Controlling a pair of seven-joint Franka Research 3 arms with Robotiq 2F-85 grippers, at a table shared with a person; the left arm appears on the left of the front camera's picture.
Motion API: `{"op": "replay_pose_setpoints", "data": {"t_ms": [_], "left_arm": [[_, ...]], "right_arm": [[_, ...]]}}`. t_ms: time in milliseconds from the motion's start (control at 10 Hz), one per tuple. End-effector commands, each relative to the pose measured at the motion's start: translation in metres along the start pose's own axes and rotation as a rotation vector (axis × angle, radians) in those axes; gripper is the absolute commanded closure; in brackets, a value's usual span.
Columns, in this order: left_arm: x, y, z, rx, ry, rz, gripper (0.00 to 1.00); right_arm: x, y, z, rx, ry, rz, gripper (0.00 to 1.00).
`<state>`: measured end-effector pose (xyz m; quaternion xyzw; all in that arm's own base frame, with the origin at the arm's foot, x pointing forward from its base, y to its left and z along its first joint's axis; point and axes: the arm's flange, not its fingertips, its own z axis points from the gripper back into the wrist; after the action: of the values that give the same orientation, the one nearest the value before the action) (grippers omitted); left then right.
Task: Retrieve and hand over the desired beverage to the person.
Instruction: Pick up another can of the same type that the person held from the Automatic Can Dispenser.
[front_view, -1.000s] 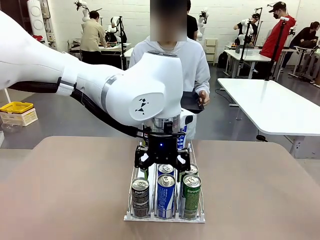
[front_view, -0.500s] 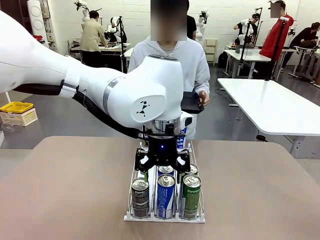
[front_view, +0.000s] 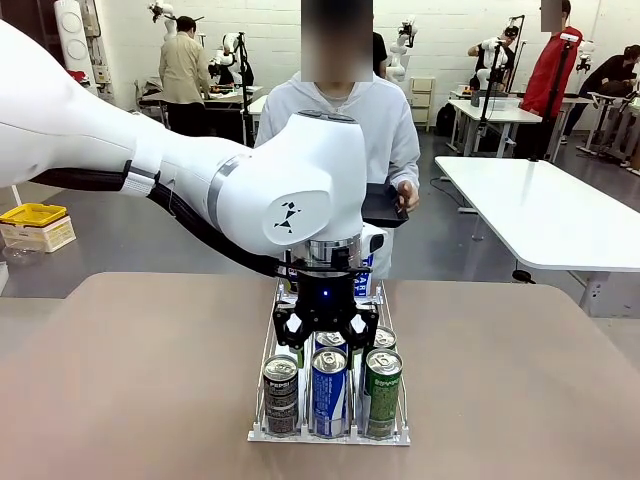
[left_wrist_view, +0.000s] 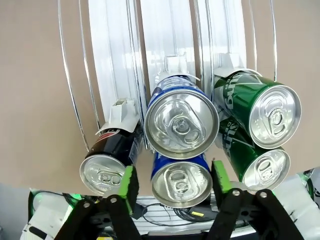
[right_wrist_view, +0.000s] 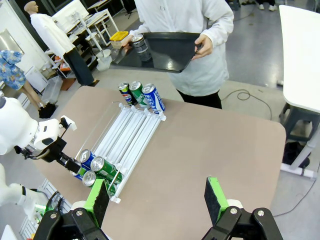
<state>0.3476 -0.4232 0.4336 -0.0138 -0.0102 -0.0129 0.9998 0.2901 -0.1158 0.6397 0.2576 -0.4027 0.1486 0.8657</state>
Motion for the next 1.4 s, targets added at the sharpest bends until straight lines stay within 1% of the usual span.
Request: {"op": "replay_pose_setpoints", "data": {"t_ms": [0, 200, 300, 400, 500, 600, 700, 800, 1100, 1300], "left_arm": [[0.0015, -0.0058, -0.0031, 0.014, -0.010, 0.007, 1.00], [0.0013, -0.0078, -0.0065, 0.018, 0.006, -0.001, 1.00], [0.0012, -0.0078, -0.0077, 0.018, 0.016, 0.001, 0.54], [0.0014, -0.0077, -0.0074, 0.017, 0.021, 0.002, 0.60], [0.0003, -0.0079, -0.0076, 0.018, 0.024, 0.004, 0.70], [0.0002, -0.0076, -0.0076, 0.019, 0.028, 0.004, 0.75], [0.0012, -0.0077, -0.0076, 0.016, 0.019, -0.010, 0.85], [-0.0005, -0.0080, -0.0068, 0.019, 0.017, -0.029, 1.00], [0.0001, -0.0064, -0.0055, 0.015, 0.029, -0.031, 0.99], [0.0002, -0.0054, -0.0004, 0.031, 0.008, -0.010, 1.00]], "right_arm": [[0.0007, -0.0005, -0.0024, 0.031, -0.010, -0.002, 0.00], [0.0007, -0.0005, -0.0024, 0.031, -0.010, -0.002, 0.00], [0.0007, -0.0005, -0.0024, 0.031, -0.010, -0.002, 0.00], [0.0007, -0.0005, -0.0024, 0.031, -0.010, -0.002, 0.00], [0.0007, -0.0005, -0.0024, 0.031, -0.010, -0.002, 0.00], [0.0007, -0.0005, -0.0024, 0.031, -0.010, -0.002, 0.00], [0.0007, -0.0005, -0.0024, 0.031, -0.010, -0.002, 0.00], [0.0007, -0.0005, -0.0024, 0.031, -0.010, -0.002, 0.00], [0.0007, -0.0005, -0.0024, 0.031, -0.010, -0.002, 0.00], [0.0007, -0.0005, -0.0024, 0.031, -0.010, -0.002, 0.00]]}}
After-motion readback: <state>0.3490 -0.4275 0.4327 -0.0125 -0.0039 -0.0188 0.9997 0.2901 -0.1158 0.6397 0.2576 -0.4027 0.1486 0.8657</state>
